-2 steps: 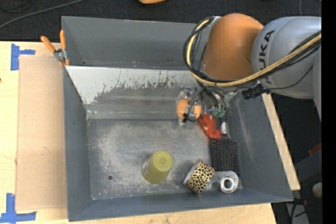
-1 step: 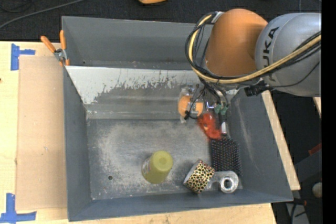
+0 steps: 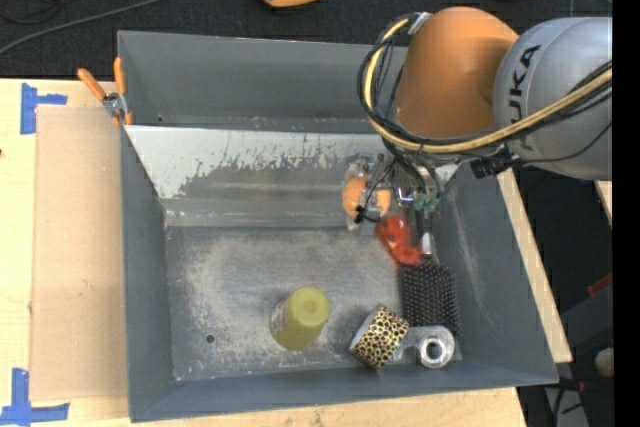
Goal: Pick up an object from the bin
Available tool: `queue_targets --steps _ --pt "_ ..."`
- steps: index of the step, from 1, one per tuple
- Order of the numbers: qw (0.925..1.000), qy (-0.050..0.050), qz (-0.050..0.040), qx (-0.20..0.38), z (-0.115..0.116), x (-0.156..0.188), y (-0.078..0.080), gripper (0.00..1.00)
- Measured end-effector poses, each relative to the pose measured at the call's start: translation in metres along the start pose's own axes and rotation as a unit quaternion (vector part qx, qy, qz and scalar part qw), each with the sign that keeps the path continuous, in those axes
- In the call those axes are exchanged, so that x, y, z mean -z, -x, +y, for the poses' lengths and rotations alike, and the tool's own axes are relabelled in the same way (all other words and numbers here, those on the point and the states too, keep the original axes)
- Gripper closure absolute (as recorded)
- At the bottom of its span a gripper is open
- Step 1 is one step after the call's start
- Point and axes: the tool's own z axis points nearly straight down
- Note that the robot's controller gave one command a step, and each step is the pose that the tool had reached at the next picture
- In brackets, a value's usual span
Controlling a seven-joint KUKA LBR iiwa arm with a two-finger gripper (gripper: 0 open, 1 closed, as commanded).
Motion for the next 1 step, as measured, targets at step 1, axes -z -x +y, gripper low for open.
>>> queue_targets --steps 1 --pt "1.0 0.0 -0.0023 0.0 0.0001 0.0163 0.0012 1.0"
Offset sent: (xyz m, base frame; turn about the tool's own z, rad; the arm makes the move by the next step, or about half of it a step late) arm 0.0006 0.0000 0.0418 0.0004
